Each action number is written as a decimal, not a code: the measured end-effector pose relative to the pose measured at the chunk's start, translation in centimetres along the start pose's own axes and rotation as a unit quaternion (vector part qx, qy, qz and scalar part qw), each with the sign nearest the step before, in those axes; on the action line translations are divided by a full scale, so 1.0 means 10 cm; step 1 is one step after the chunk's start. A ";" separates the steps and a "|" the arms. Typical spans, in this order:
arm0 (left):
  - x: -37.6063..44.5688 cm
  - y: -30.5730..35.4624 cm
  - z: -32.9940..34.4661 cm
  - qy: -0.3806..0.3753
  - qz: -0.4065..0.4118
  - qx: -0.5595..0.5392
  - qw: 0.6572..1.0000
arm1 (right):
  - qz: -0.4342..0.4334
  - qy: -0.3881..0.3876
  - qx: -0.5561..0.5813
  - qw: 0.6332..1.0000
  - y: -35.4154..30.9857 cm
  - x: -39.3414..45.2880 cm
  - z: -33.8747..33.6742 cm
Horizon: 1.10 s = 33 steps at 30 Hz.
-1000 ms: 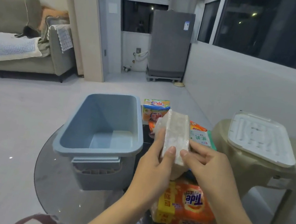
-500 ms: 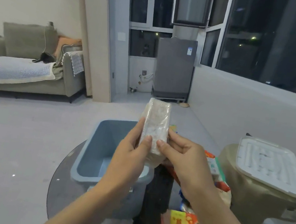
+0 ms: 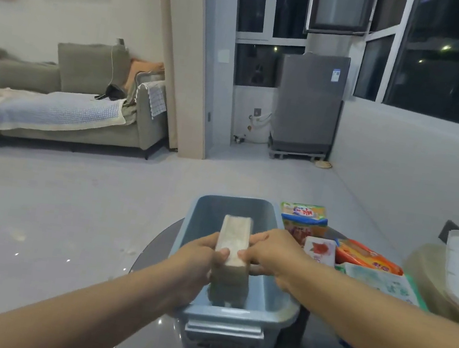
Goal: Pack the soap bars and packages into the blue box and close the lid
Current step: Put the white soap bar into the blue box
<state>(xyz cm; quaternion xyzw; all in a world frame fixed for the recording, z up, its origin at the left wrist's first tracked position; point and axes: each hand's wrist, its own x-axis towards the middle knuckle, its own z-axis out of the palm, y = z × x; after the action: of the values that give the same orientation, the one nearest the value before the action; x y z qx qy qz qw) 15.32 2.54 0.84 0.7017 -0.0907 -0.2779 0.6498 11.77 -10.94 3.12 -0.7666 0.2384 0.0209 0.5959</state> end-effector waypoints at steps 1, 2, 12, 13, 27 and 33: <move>0.06 -0.02 -0.01 0.008 -0.021 0.004 1.000 | 0.021 -0.004 -0.018 1.000 -0.01 0.07 0.03; 0.11 -0.04 -0.02 0.015 -0.042 0.008 0.999 | 0.038 -0.007 -0.031 0.999 -0.02 0.13 0.05; 0.51 -0.22 -0.01 0.113 -0.156 0.093 0.977 | 0.142 -0.019 0.017 0.990 0.24 0.52 0.23; 0.52 -0.23 0.00 0.120 -0.162 0.088 0.975 | 0.141 -0.025 0.018 0.990 0.26 0.54 0.23; 0.44 -0.14 0.05 0.083 -0.202 0.197 0.956 | -0.168 -0.026 -0.261 0.950 0.13 0.01 -0.12; 0.44 -0.10 0.13 0.013 -0.210 0.219 0.953 | -0.181 0.049 -0.291 0.938 0.45 -0.01 -0.31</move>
<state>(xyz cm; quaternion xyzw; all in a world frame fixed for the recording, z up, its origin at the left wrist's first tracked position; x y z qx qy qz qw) 18.08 -0.60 -1.34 0.8337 0.0086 -0.3722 0.4078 9.16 -14.58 -0.06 -0.9366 0.1083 -0.0563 0.3284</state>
